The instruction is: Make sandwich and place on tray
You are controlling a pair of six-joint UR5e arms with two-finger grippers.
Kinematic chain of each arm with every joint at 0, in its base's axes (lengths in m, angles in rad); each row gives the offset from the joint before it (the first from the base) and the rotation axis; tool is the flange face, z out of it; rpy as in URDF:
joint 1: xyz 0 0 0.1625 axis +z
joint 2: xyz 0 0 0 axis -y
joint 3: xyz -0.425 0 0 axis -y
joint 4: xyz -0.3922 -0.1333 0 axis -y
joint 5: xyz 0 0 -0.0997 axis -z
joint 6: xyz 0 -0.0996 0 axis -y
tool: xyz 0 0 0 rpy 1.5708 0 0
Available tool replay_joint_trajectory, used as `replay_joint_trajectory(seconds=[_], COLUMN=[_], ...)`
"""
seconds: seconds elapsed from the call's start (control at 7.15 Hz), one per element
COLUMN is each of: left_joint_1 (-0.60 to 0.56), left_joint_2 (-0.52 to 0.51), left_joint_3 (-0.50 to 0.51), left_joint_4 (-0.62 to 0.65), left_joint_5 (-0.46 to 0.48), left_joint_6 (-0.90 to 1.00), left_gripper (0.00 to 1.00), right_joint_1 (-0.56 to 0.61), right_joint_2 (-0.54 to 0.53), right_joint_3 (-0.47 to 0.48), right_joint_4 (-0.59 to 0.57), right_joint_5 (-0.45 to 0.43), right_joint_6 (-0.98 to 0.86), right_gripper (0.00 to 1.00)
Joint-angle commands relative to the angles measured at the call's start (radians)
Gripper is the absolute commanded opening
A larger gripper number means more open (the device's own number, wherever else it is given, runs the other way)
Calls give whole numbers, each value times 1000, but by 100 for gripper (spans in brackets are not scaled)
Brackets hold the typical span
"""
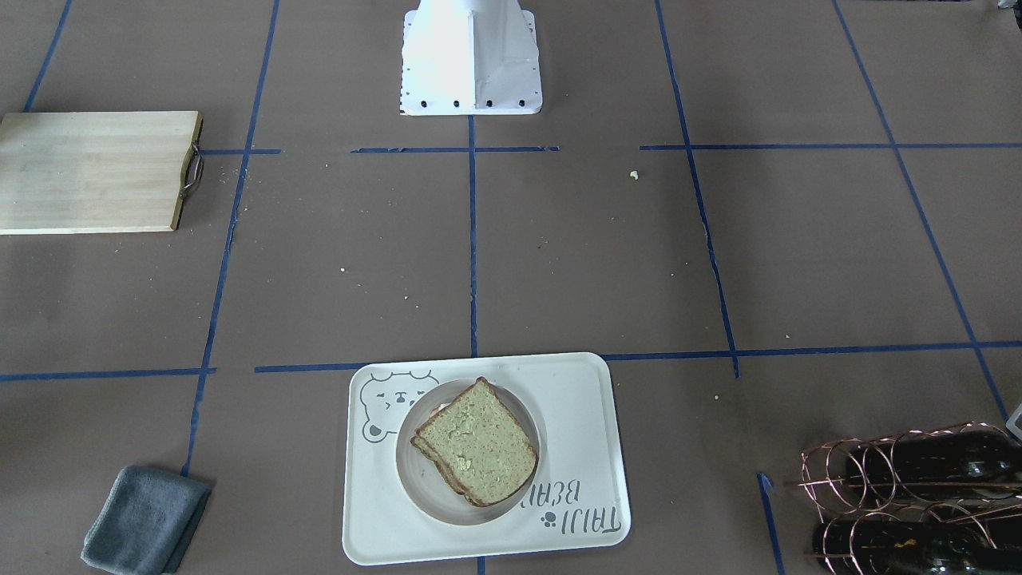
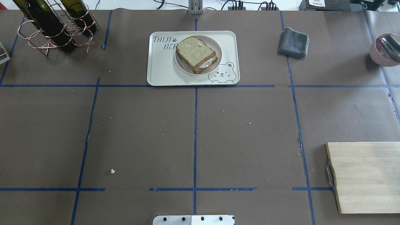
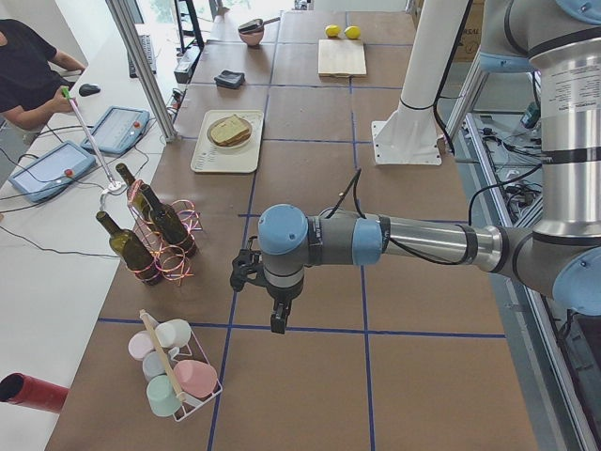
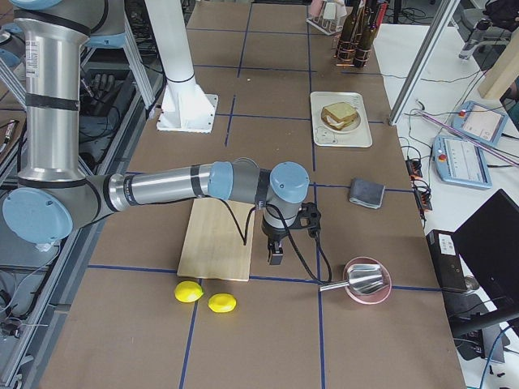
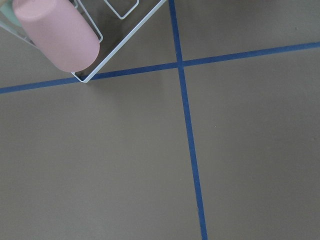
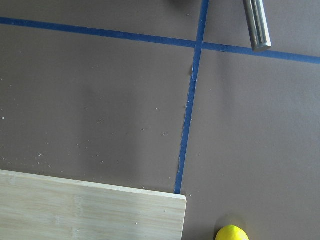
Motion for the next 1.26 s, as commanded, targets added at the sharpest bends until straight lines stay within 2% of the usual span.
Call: replay_joint_trajectory(seconds=[0.0, 0.56, 1.12], left_joint_1=[6, 11, 11], left_joint_2=[-15, -6, -6], left_joint_3=[18, 9, 7], left_joint_4=[-6, -4, -22], left_joint_5=[-4, -4, -4], left_joint_6=[1, 1, 0], left_gripper=[100, 100, 100], right_joint_1=[0, -80, -78], right_joint_2=[9, 9, -20], right_joint_3=[-1, -2, 2], right_joint_4=[2, 12, 130], right_joint_5=[2, 2, 2], right_joint_6=[3, 18, 20], right_gripper=[100, 100, 100])
